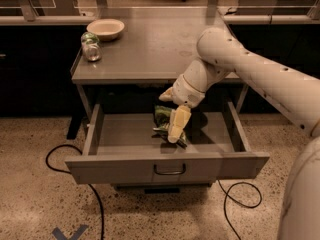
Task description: Pick green jalapeno chip bag from top drawer and place on counter
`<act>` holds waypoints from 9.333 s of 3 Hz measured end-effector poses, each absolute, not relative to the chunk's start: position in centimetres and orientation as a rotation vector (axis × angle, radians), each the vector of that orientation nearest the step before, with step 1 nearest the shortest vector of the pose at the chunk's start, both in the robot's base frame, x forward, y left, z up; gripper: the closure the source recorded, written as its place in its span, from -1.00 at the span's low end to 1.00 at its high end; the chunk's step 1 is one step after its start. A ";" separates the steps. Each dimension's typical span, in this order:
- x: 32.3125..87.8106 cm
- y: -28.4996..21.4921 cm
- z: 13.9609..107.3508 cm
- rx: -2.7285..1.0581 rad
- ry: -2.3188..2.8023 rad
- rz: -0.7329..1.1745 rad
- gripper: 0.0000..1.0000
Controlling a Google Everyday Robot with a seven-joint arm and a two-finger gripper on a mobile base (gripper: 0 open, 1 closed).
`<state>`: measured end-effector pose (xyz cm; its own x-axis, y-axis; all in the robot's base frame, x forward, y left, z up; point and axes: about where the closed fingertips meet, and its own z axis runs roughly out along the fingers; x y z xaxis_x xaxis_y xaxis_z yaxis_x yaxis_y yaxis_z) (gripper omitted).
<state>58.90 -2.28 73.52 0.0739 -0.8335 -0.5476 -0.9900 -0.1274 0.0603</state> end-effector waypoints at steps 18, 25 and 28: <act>61.6 -7.9 62.5 -1.782 2.532 0.077 1.00; 63.0 -1.9 88.1 -1.743 2.102 -0.470 1.00; 69.2 1.0 93.8 -1.743 2.009 -0.505 1.00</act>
Offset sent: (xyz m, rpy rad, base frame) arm -0.0064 0.0198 -0.0357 -0.3104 -0.0294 -0.0610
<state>69.18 1.02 93.82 -0.1164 -0.9897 -0.0831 -0.8328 0.1428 -0.5348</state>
